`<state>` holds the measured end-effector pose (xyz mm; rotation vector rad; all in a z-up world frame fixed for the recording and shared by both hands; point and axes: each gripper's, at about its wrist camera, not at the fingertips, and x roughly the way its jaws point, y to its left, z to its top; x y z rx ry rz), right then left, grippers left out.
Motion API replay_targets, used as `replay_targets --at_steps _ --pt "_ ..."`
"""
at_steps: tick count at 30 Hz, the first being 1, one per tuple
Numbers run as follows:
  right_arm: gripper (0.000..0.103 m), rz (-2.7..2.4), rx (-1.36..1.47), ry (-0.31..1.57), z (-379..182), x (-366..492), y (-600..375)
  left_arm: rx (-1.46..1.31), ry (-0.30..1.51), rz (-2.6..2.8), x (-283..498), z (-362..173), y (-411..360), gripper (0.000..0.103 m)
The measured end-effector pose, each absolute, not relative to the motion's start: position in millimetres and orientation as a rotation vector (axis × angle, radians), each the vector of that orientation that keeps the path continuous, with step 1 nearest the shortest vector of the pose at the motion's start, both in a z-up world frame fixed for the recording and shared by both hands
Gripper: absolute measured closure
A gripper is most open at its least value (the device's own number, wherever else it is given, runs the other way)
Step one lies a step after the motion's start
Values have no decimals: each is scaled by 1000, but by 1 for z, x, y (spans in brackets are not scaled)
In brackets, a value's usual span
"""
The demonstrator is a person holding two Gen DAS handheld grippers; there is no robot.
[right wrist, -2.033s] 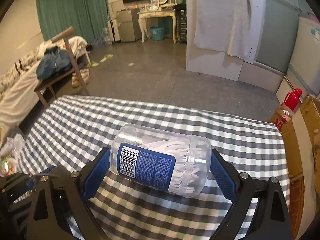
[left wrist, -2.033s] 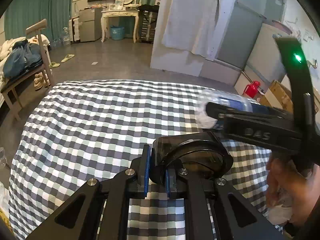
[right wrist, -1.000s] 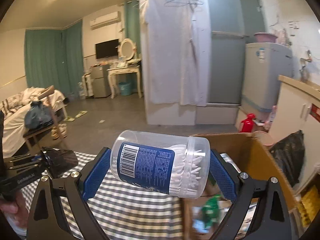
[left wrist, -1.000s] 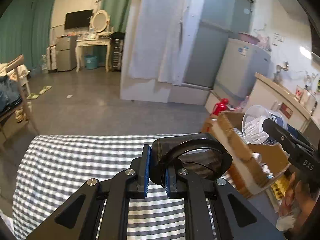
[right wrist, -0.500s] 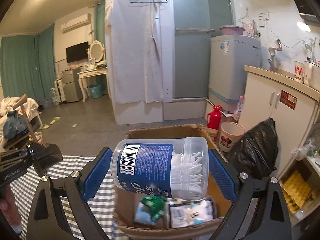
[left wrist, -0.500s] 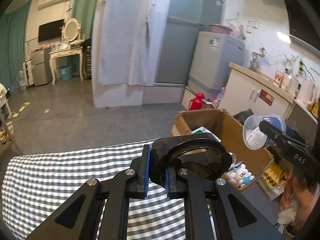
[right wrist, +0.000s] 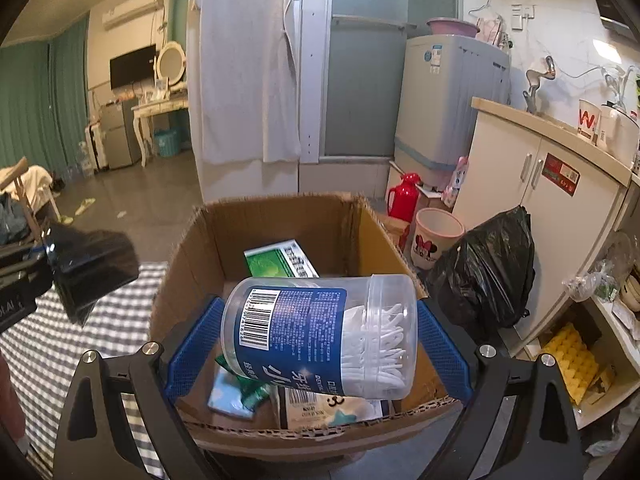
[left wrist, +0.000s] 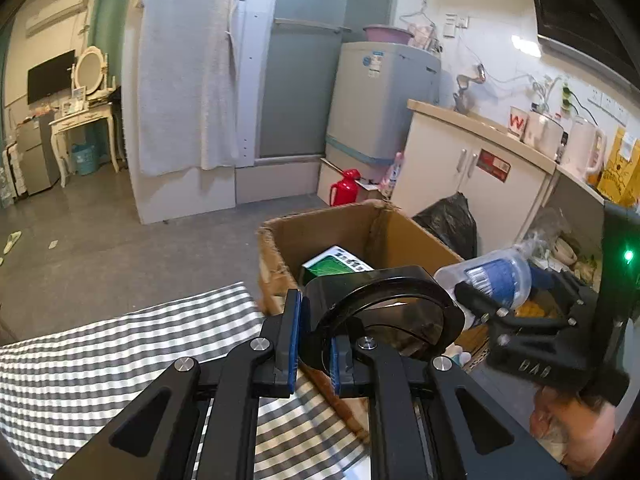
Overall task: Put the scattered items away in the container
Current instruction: 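Open both grippers to drop the jar and black cap into the box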
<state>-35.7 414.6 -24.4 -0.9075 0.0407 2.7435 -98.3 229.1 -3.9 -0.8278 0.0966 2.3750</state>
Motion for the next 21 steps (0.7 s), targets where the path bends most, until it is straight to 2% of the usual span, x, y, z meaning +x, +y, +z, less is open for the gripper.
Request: replay_targets --at_steps 9,13,21 --pt "8 2697 -980 7 -42 -40 417 -859 130 2345 -106 -16 258 91" --pt "1 2686 -949 -30 -39 -35 415 -862 153 2339 -109 -22 266 91" --pt "1 2664 -913 -28 -35 -26 421 -901 168 2312 -118 -29 282 91"
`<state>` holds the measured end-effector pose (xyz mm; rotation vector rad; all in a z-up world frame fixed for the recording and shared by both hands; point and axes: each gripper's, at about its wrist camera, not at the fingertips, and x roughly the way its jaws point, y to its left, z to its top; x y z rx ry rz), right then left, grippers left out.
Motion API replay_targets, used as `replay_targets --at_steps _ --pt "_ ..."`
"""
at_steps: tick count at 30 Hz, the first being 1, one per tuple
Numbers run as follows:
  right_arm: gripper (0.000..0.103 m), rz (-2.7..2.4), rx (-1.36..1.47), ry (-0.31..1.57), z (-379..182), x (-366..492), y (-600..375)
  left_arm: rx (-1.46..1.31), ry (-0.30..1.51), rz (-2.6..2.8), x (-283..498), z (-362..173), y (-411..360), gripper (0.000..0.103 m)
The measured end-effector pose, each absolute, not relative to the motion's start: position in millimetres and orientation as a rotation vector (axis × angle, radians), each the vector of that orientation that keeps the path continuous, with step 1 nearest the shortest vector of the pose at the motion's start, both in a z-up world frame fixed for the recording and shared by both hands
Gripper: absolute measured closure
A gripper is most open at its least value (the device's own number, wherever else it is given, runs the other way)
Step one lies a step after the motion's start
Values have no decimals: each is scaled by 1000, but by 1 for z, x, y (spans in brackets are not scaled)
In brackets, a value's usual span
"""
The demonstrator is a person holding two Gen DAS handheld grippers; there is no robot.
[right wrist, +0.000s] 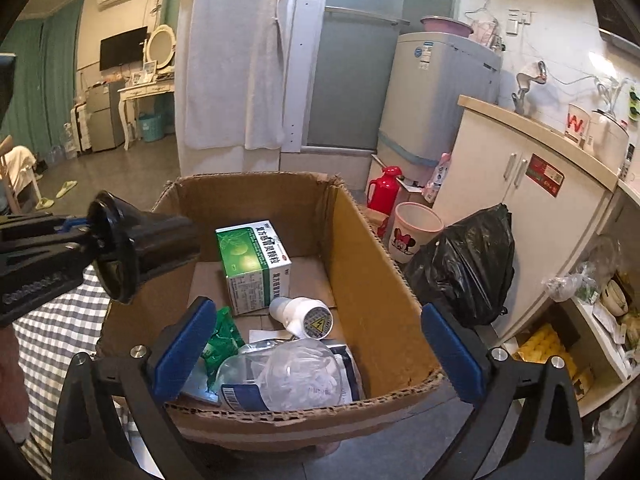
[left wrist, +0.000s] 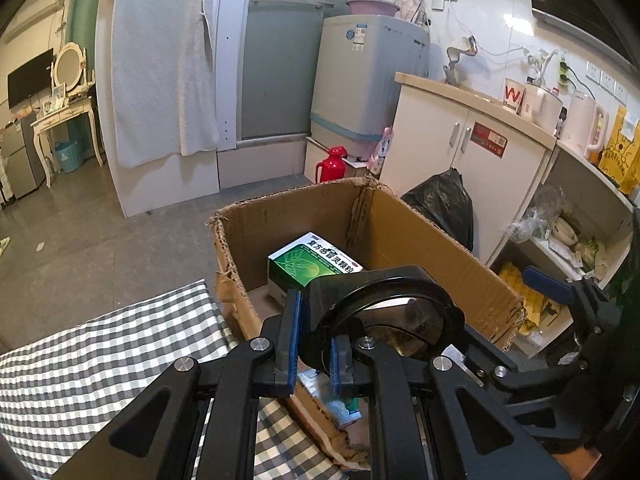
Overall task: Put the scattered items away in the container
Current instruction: 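Open both grippers to drop the jar and black cap into the box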
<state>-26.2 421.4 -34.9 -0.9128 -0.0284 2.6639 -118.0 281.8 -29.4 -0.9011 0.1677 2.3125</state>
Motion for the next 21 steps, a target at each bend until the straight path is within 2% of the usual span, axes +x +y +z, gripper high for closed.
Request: replay_targets --at_steps 6,8,9,10,12,14,17,21 --pt "1 2647 -909 -30 -33 -19 424 -914 198 2293 -118 -36 297 90" --pt "1 2645 -905 -20 -32 -17 426 -922 202 2296 -119 -38 300 83" --pt "1 2648 -901 -14 -31 -16 425 -929 199 2294 -119 -39 301 74" --pt "1 2652 -896 -9 -30 -15 426 -932 198 2295 -120 -39 300 62" --pt "1 2655 -885 -5 -29 -15 426 -920 194 2318 -119 -37 297 51" --pt "1 2657 -882 -5 -28 -16 425 -904 173 2320 -118 -33 293 50" --pt "1 2664 -870 -2 -26 -16 421 -885 156 2320 -118 -27 287 42" --pt "1 2695 -840 10 -20 -16 412 -870 133 2344 -117 -20 273 42"
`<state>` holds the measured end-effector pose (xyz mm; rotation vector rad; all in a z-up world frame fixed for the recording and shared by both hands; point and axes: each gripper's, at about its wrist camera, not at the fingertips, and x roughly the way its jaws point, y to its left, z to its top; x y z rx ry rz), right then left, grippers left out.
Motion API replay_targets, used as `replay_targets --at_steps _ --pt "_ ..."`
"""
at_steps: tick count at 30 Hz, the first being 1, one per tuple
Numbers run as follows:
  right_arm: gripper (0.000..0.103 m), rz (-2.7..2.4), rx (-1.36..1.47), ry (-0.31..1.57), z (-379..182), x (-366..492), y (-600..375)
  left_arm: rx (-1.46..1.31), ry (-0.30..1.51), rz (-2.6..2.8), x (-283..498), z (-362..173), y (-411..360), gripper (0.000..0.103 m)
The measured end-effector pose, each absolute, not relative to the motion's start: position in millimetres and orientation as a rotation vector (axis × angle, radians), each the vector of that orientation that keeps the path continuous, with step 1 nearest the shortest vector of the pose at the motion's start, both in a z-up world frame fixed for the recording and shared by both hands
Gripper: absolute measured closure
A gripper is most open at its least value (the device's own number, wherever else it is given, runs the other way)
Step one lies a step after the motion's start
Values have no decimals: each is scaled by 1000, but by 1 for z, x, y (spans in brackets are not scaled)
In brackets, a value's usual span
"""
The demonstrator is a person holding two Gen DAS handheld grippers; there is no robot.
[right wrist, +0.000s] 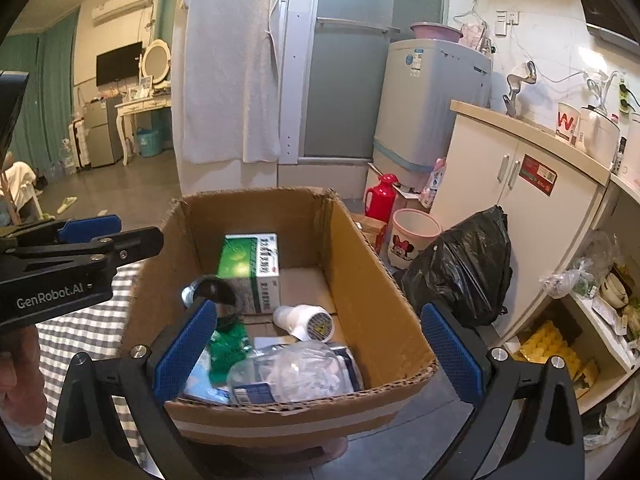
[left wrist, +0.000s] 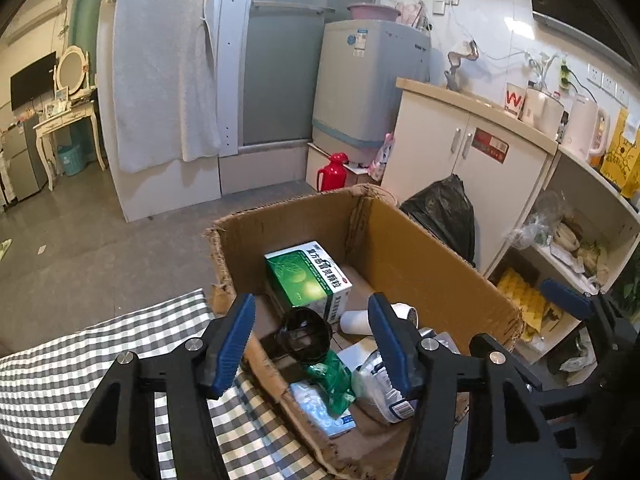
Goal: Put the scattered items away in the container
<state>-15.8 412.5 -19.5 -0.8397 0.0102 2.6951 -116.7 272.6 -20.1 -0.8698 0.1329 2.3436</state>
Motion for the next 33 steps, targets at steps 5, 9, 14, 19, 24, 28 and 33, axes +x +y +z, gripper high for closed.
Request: replay_targets --at_steps 5,9,14,19,24,28,33 --pt "0 2740 -793 32 -11 -19 397 -858 99 2398 -116 -15 244 36" --pt "0 2780 -778 51 -8 -26 379 -848 89 2463 -116 -10 213 29" --pt "0 2831 -774 73 -5 -33 350 -829 53 2554 -114 -5 173 13" --pt "0 2882 -780 87 -2 -39 319 -827 23 2606 -112 0 137 5" --pt "0 2928 -794 79 -2 -46 290 -813 0 2649 -105 5 107 0" --pt "0 2958 -800 69 -2 -50 269 -820 0 2691 -102 7 85 0" --pt "0 2992 -806 51 -1 -55 245 -831 -6 2746 -98 5 57 0"
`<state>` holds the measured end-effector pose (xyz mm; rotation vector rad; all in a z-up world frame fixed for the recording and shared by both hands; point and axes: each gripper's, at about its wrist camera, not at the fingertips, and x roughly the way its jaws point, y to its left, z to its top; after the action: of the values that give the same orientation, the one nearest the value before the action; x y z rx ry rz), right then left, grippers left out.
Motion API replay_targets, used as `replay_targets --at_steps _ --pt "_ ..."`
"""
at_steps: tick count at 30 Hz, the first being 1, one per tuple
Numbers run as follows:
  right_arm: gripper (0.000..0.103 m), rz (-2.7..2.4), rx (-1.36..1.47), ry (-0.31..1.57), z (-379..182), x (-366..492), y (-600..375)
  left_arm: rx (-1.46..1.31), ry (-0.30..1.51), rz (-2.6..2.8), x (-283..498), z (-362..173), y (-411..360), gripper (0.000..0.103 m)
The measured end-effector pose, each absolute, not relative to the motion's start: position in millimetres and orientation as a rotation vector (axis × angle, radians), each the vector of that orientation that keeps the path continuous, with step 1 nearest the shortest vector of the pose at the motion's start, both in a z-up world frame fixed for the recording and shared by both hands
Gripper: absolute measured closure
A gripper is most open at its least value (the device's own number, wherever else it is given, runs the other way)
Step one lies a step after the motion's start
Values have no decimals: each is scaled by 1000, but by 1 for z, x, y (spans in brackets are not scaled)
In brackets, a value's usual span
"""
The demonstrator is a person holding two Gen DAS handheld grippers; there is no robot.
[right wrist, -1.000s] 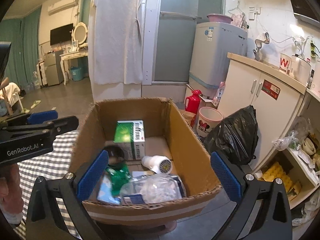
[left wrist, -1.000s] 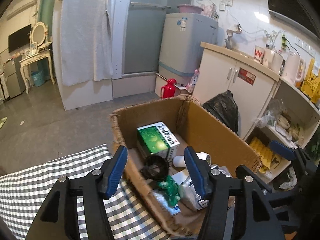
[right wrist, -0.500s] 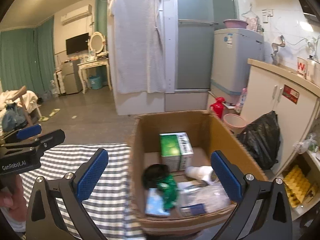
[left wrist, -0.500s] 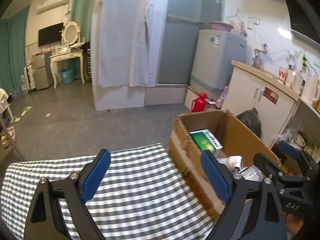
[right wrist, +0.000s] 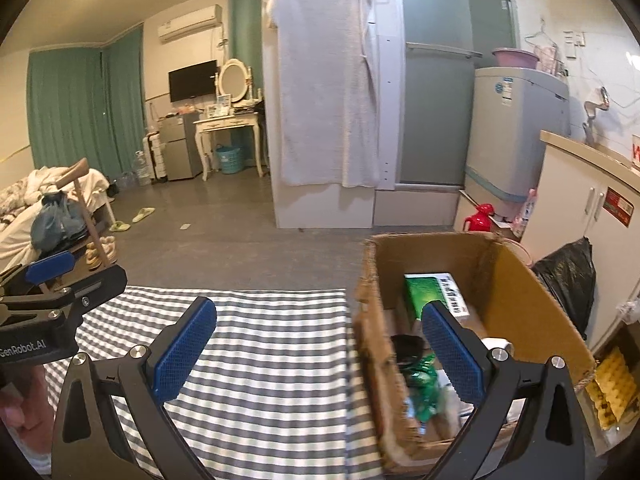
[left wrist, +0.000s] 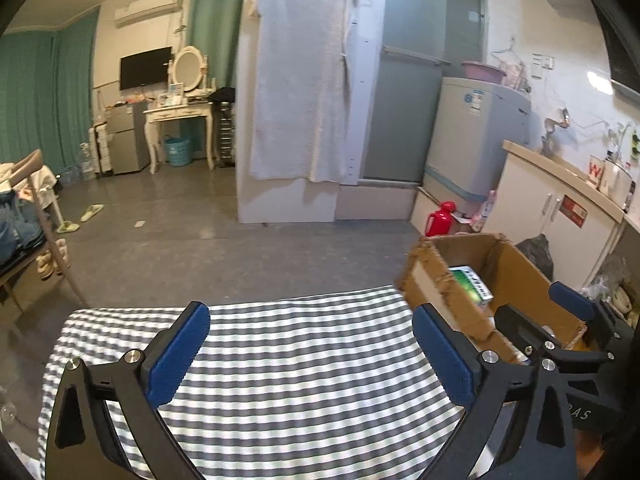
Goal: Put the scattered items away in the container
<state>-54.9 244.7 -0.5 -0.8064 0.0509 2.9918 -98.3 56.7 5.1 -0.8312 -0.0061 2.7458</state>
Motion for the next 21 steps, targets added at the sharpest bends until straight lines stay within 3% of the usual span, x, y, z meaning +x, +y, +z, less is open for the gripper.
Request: replay_targets --at_steps 21 --pt "0 3079 -894 15 -23 -63 182 -954 -12 2889 -85 -26 -25 0"
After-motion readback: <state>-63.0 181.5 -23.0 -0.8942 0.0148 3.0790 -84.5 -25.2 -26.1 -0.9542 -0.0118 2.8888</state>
